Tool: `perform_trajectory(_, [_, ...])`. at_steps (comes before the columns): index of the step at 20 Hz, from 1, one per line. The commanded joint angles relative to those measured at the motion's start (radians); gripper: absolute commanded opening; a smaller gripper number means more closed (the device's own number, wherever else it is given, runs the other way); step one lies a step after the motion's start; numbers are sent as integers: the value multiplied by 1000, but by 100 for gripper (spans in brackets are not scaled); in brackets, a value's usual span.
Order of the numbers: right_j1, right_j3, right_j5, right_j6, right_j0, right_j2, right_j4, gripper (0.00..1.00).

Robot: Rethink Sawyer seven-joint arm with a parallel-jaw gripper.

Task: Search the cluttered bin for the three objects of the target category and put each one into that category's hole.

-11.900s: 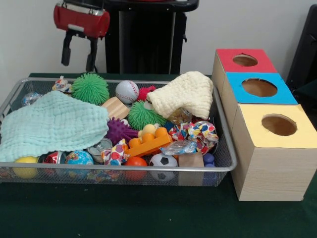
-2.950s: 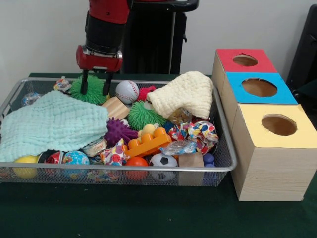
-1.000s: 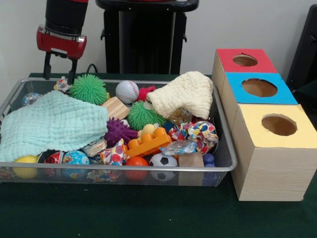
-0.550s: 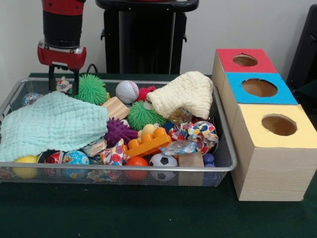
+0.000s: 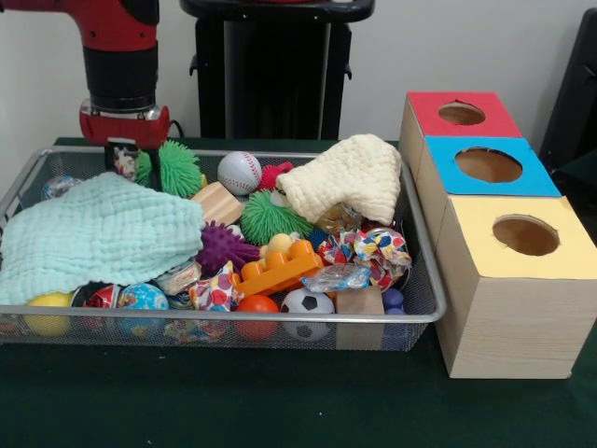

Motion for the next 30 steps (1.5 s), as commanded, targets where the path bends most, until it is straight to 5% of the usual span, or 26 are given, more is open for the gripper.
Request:
perform_trajectory(1, [60,-105,65,-258,-4,102,-29,100])
perform_trajectory(30, [98,-121,125,-318,-129,275,35,100])
